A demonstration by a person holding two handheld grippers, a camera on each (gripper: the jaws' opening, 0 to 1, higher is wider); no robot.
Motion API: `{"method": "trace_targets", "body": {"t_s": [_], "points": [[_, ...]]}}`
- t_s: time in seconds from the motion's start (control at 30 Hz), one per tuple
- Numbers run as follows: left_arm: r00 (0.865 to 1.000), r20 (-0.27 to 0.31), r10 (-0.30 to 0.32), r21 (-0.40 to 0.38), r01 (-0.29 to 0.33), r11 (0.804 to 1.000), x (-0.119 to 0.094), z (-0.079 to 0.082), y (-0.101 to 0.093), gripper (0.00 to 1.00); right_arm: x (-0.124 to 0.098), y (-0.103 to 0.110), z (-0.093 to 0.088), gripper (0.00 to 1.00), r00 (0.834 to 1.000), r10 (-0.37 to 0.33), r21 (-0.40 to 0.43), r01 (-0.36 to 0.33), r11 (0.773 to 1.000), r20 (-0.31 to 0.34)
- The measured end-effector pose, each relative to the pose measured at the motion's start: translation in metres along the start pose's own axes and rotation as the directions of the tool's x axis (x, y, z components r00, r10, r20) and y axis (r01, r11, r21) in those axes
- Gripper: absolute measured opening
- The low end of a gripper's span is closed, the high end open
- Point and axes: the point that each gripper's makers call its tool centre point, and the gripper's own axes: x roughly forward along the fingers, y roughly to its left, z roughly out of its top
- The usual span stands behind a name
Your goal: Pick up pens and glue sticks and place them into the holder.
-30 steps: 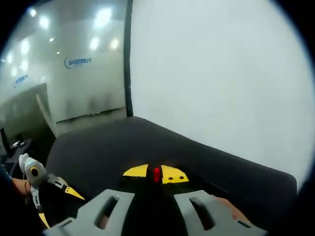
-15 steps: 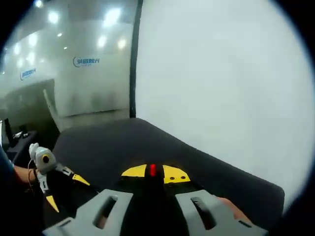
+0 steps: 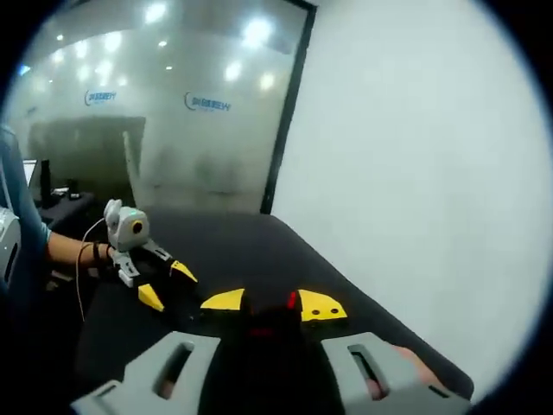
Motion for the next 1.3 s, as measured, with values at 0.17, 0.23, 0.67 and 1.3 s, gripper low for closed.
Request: {"method": "trace_targets", "body": {"t_s": [0.17,0.23,0.67,1.3], "points": [[0.996,-0.030,0.080,-0.013,-0.080,0.997,0.015,0.001,0.003,0.36,-0.002,-0.006,-0.002,0.18,1.000,-0.018,-0.005,0.018,1.000,-0.005],[0.992,-0.044,0.119,-0.018,-0.120,0.993,0.022,0.000,0.006,0.32,-0.002,-0.006,-0.002,0.18,1.000,-0.014,-0.004,0.014,1.000,-0.002],[0.955,-0.230,0.185,0.011,-0.188,0.982,0.052,-0.028,0.011,0.26,-0.020,0.038,-0.021,0.19,0.978,0.191,-0.117,-0.200,0.973,-0.087],[0.895,-0.407,0.182,0.037,-0.183,0.982,0.072,-0.053,0.016,0.20,-0.035,0.083,-0.044,0.23,0.919,0.308,-0.193,-0.358,0.914,-0.245]]}}
